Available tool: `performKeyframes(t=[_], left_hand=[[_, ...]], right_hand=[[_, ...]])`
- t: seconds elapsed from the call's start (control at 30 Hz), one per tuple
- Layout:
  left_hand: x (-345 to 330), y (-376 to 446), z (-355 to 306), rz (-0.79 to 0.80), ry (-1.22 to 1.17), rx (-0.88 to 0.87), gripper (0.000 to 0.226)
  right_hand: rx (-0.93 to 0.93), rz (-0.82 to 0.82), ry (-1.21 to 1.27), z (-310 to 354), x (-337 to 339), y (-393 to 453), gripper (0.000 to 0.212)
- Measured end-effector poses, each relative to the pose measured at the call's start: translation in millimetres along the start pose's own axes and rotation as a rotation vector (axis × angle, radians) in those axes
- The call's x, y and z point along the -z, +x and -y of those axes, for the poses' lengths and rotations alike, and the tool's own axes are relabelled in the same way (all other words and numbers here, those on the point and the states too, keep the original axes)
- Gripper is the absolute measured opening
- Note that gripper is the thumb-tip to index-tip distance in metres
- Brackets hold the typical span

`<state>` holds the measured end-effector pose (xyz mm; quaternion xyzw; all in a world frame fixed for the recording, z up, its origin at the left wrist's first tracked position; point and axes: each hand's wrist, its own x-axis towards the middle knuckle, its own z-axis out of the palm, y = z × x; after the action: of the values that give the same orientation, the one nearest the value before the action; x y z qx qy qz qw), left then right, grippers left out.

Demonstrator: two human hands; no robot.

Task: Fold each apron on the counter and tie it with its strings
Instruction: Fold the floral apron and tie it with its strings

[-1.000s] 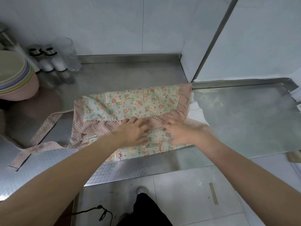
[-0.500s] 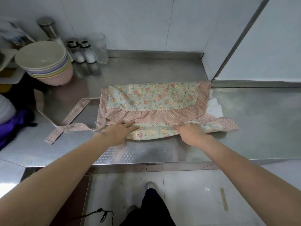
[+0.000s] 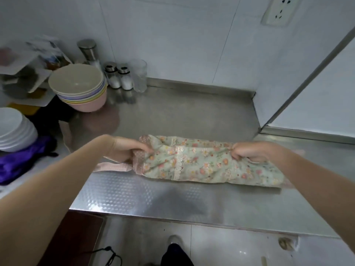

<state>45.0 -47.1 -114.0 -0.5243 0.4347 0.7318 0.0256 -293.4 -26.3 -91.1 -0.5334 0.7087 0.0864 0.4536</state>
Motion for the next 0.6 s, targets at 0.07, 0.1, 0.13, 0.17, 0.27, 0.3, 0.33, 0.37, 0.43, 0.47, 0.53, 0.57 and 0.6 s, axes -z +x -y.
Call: performKeyframes(t=[0.07,0.1,0.13,0.17,0.27,0.3,0.33,0.37,0.43,0.47,0.53,0.57,0.6], left_hand=[[14.0,2.6,7.1,-0.015,-0.147,-0.087,0.084],[17.4,4.2,8.7,-0.031,-0.15,-0.105,0.086],[17.7,6.5,9.9,-0.043,-0.108,-0.1,0.084],[17.3,12.0,11.6,-0.071,-0.045,-0.08,0.077],[13.7,37.9,17.3,-0.306,0.124,-0.074,0.051],[13.0,45.7,18.2,-0.389,0.146,-0.091,0.047],[12.1,52.4,16.9,-0.462,0.2,-0.099,0.041],[10.5,54.4,15.5,-0.539,0.302,-0.087,0.039],[10.1,57.5,10.7,-0.637,0.48,-0.044,0.043],[10.2,58.5,8.6,-0.657,0.526,-0.032,0.044],[13.2,62.4,5.3,-0.671,0.608,-0.015,0.044],[14.9,64.9,4.6,-0.672,0.637,0.007,0.045],[15.4,67.2,5.1,-0.685,0.658,0.023,0.046]], right_hand=[[-0.028,-0.046,0.109,-3.6,3.4,19.2,0.03],[-0.043,-0.07,0.156,-6.3,4.6,28.4,0.03],[-0.054,-0.112,0.18,-6.6,5.0,35.7,0.03],[-0.057,-0.145,0.189,-8.4,5.7,46.1,0.03],[-0.057,-0.175,0.103,3.6,7.6,68.6,0.025],[-0.015,-0.192,-0.02,8.4,11.4,75.0,0.019],[0.026,-0.201,-0.158,14.3,17.0,82.9,0.014],[0.057,-0.2,-0.284,21.9,19.6,85.3,0.016],[0.135,-0.162,-0.396,36.0,20.8,89.4,0.021],[0.175,-0.134,-0.39,40.7,18.0,94.3,0.02],[0.256,-0.103,-0.351,48.4,7.4,101.0,0.022],[0.291,-0.107,-0.35,49.4,1.7,105.3,0.021],[0.306,-0.116,-0.363,47.6,-3.0,108.8,0.022]])
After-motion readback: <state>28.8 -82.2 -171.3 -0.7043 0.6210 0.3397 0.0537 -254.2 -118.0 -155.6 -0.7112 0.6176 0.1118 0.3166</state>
